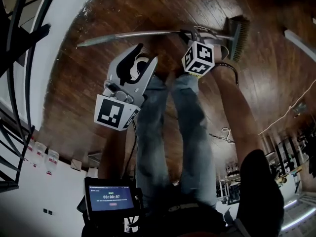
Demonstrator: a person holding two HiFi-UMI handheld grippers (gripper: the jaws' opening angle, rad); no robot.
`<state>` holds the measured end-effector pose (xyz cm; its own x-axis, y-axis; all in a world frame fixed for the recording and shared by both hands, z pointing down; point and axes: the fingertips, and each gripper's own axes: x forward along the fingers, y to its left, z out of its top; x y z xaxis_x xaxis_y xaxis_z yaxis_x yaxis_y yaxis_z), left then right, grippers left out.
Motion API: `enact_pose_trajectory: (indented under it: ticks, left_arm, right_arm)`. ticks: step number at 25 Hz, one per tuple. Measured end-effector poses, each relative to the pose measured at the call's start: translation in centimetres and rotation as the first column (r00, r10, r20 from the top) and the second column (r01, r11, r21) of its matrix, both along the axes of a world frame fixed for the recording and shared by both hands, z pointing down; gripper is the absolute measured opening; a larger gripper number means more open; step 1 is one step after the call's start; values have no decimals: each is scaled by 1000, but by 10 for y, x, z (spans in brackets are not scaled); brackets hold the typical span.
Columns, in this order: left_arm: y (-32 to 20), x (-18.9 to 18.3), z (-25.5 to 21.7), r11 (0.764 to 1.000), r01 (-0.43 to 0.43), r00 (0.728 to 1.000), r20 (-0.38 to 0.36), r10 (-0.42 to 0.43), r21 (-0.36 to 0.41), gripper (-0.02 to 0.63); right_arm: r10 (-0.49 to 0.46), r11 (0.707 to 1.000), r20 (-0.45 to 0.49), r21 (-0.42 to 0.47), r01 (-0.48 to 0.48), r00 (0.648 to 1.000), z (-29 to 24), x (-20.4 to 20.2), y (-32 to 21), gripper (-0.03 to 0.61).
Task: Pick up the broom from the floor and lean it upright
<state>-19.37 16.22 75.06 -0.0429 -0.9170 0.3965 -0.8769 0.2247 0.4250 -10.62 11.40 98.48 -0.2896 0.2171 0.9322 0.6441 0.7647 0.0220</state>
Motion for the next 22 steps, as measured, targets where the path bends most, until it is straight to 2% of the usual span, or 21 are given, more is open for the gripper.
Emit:
enact_pose_trajectory:
  ticks: [6,9,12,13,14,15,17,22]
  left_arm:
    - [-22,13,-59,1000,-22,1000,-7,22,-12,207]
    - [-29,10,-70,1000,3,1000,-26,-4,-25,222]
    - [-39,5,-80,999,35,998,-51,-37,-37,268]
    - [-46,5,-84,999,29,998,-49,-31,-38,310]
    - [-54,6,-90,999,16,999,-34,-17,-34,348]
    - [-64,8,-98,1000,0,1000,-9,0,-25,353]
    - [-88,10,-111,1000,-23,999,38,22,3,354]
    - [-155,16,-144,997,-55,996,77,50,61,352]
  right_arm:
    - [110,994,49,-20,-109,993,-73,-5,-30,75]
    - [190,982,100,-37,-187,977,-104,-7,-46,77]
    - [268,963,137,-52,-263,954,-130,-4,-62,77]
    - [289,957,148,-59,-283,946,-138,-2,-66,77]
    - [307,951,159,-66,-301,938,-146,1,-69,77]
    - [326,945,169,-73,-318,930,-154,4,-72,77]
    - [368,930,183,-87,-358,911,-169,9,-80,77]
    - [485,875,212,-127,-468,848,-200,22,-103,78]
